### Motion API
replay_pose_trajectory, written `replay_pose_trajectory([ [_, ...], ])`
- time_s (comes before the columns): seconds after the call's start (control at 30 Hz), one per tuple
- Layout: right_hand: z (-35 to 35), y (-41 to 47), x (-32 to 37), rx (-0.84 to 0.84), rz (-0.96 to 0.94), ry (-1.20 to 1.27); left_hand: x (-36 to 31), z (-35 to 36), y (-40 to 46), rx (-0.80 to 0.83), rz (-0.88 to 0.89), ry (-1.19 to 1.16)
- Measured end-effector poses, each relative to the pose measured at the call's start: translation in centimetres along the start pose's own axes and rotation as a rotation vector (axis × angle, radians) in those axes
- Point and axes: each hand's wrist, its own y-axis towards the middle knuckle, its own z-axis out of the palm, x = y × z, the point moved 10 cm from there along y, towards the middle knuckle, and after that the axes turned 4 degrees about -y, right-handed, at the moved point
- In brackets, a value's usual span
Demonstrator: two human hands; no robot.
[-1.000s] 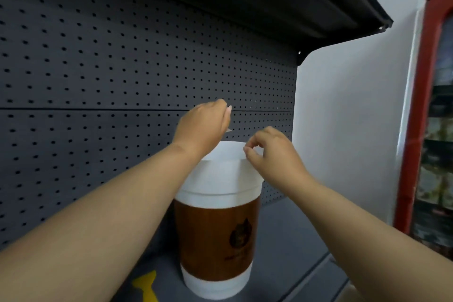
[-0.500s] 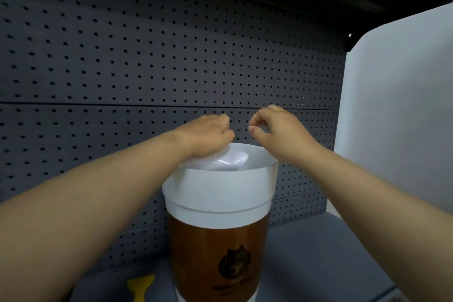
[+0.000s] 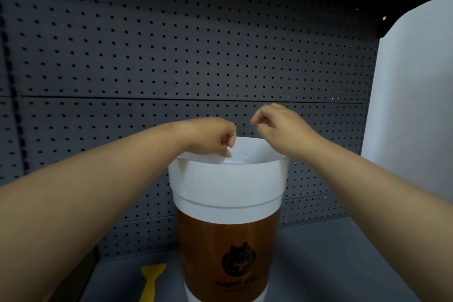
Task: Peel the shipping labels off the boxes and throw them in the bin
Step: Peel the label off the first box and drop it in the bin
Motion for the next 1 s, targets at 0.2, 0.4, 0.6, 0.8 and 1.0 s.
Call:
replay_pose_trajectory([
  [0.2, 0.7, 0.2, -0.3, 0.034, -0.008, 0.011, 0.5, 0.4, -0.2, 0.031, -0.029, -0.012],
  [0.4, 1.3, 0.0, 0.0, 0.076, -0.032, 0.0, 1.3, 1.8, -0.7, 0.179, -0.082, 0.093],
  [0.6, 1.9, -0.1, 0.2, 0.105, -0.039, 0.009, 0.6, 1.3, -0.8, 0.153, -0.097, 0.064],
  [0.8, 1.8, -0.4, 0.2, 0.103, -0.042, 0.012, 1.3, 1.1, -0.8, 0.131, -0.126, -0.019],
  [1.0, 1.6, -0.5, 0.2, 0.099, -0.043, 0.011, 1.9, -0.8, -0.8, 0.023, -0.13, 0.027],
])
